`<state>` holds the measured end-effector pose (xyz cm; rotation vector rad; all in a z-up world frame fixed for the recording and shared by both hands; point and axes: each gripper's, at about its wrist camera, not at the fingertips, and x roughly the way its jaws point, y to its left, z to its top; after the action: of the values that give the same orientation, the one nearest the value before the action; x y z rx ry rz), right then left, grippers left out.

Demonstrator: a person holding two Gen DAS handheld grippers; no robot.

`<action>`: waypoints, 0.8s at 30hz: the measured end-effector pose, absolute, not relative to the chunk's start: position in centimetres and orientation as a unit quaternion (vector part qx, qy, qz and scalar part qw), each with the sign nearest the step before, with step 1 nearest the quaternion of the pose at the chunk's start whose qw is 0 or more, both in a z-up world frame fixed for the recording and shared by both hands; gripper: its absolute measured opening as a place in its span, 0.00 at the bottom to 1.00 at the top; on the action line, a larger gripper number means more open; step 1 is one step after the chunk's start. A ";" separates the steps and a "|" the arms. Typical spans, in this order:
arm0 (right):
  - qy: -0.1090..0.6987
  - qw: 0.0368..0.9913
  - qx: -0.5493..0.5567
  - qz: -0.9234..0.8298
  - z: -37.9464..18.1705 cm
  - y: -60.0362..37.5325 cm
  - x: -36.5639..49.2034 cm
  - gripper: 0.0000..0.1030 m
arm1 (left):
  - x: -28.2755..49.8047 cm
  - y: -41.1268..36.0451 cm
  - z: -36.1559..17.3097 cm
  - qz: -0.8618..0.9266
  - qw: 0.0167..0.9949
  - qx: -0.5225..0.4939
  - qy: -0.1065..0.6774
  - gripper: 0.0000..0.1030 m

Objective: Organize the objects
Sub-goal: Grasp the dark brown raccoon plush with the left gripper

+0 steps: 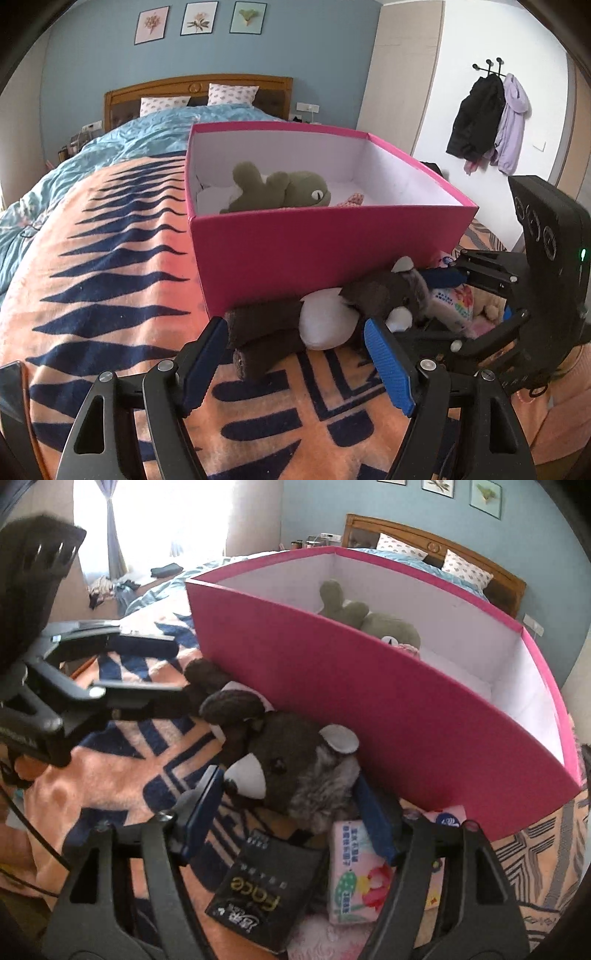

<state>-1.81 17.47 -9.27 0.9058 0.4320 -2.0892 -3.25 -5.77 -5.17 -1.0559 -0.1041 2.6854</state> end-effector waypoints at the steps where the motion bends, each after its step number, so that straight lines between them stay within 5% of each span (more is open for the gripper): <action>1: 0.162 0.403 0.358 -0.826 -9.1 17.6 -2.0 0.65 | -3.3 -5.8 -5.3 0.922 0.127 -0.365 -0.038 0.76; 10: 0.049 0.450 0.401 -0.796 -7.4 19.8 -3.8 0.37 | -3.1 -4.5 -6.1 0.914 0.154 -0.375 -0.018 0.76; 15: 0.041 0.440 0.400 -0.803 -7.3 19.9 -3.6 0.42 | -3.6 -3.2 -7.2 0.907 0.147 -0.394 0.007 0.73; 20: 0.080 0.422 0.384 -0.817 -7.2 19.4 -2.2 0.63 | -4.1 -3.2 -8.0 0.902 0.141 -0.408 0.008 0.61; 24: 0.114 0.418 0.378 -0.818 -7.9 18.6 -2.0 0.64 | -3.9 -3.3 -7.9 0.902 0.143 -0.408 0.002 0.61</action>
<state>-2.02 18.61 -7.93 0.9482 0.2867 -2.0535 -3.91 -3.28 -7.92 -1.1767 0.0054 2.6009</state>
